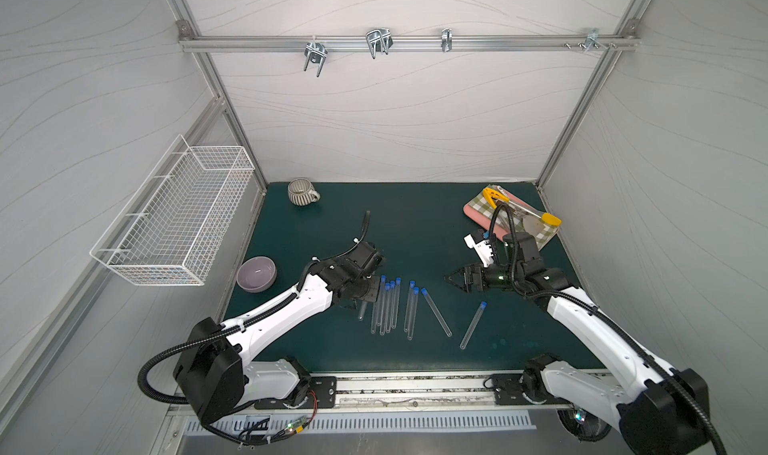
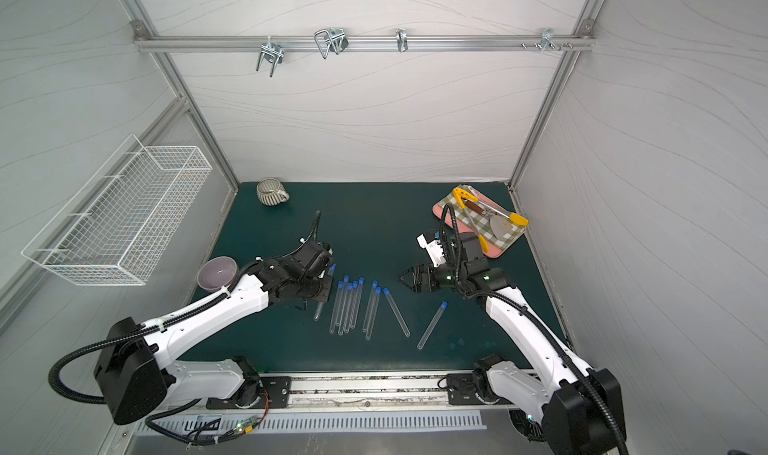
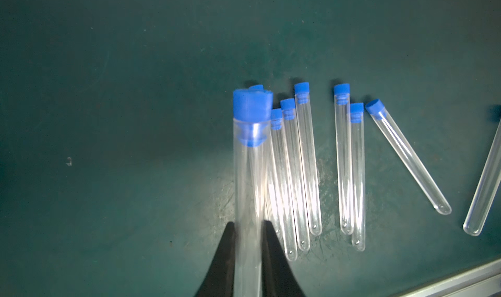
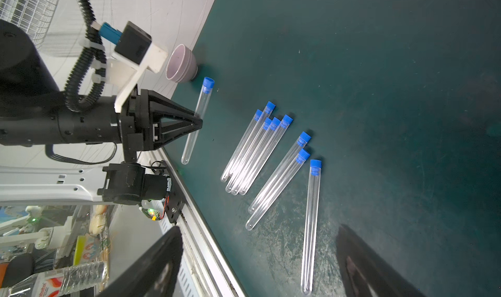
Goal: Remove stoppers from test tubes
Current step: Pick up the test tube at the center of the board.
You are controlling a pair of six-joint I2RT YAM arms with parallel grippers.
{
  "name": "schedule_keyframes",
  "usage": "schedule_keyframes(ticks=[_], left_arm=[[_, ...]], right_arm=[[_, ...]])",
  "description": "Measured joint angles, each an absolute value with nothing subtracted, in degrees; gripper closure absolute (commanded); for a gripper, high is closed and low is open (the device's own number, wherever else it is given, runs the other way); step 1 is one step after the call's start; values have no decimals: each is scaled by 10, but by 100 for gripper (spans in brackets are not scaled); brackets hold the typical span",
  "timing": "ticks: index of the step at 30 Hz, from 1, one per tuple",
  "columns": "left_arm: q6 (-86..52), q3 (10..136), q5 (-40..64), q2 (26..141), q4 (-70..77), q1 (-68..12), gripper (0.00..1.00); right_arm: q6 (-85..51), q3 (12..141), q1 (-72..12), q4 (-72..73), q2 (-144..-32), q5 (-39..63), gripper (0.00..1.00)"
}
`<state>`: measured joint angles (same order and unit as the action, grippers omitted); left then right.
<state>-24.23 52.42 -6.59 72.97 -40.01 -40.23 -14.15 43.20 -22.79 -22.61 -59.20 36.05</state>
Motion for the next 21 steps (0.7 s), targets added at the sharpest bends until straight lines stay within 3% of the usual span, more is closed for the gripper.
schedule_keyframes(ticks=[21], left_arm=[[-203, 513, 17, 668, -378, -458, 100]], right_arm=[[-166, 425, -233, -227, -523, 428, 19]])
